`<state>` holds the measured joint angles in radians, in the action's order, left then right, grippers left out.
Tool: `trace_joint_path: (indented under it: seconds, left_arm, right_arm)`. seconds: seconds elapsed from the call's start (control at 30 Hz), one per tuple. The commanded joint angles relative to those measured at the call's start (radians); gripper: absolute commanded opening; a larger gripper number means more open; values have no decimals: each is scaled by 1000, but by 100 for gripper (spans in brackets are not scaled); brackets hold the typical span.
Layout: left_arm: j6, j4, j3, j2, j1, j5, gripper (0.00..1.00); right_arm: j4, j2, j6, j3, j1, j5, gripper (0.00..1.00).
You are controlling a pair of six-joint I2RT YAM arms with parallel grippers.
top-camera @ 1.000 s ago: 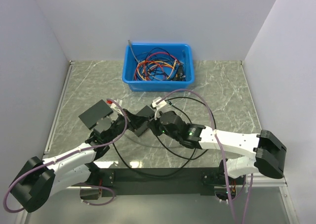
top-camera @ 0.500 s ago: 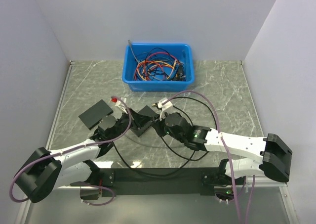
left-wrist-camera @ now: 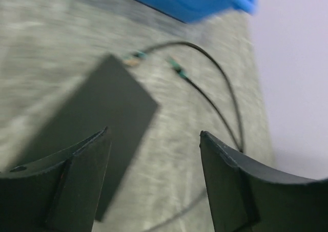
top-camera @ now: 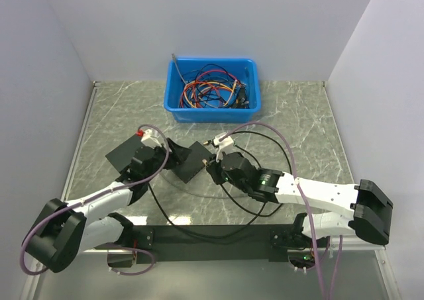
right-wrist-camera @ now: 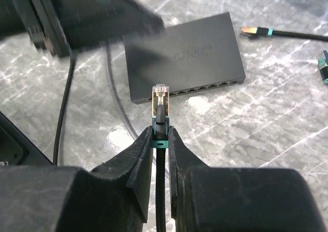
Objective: Insert the plug into the switch port
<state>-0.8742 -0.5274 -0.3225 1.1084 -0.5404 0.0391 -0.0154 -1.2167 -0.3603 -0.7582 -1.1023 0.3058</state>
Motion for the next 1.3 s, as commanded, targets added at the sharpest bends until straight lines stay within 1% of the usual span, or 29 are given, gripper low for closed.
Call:
trace_joint_path:
  seconds: [0.0, 0.1, 0.13, 0.27, 0.3, 0.43, 0.5, 0.73, 0.9, 1.1, 1.27]
  left_arm:
    - [53, 102, -49, -41, 68, -48, 76]
    - [69, 110, -62, -44, 129, -25, 77]
    - [72, 107, -69, -27, 161, -18, 78]
    - [98, 81, -118, 62, 214, 19, 77]
    - [106, 72, -127, 83, 215, 21, 77]
    - [129, 11, -156, 212, 230, 36, 76]
    - [130, -58, -158, 249, 237, 67, 76]
    - [145, -178, -199, 454, 246, 146, 74]
    - [146, -236, -224, 560, 249, 209, 73]
    - [152, -281, -242, 625, 249, 254, 70]
    - [150, -309, -231, 637, 249, 275, 69]
  right_arm:
    - [-8, -32, -43, 7, 7, 21, 0]
    - [0, -70, -54, 3, 18, -7, 0]
    - [2, -107, -58, 2, 21, -16, 0]
    - [2, -228, -71, -45, 25, -56, 0]
    - [6, -272, -72, -52, 25, -65, 0]
    - [14, -343, -81, -73, 32, -76, 0]
    - [14, -372, -80, -84, 39, -85, 0]
    - [37, -432, -71, -131, 81, -89, 0]
    - [45, -461, -65, -141, 124, -109, 0]
    - [55, -494, -72, -151, 137, -131, 0]
    - [65, -515, -80, -161, 137, -146, 0]
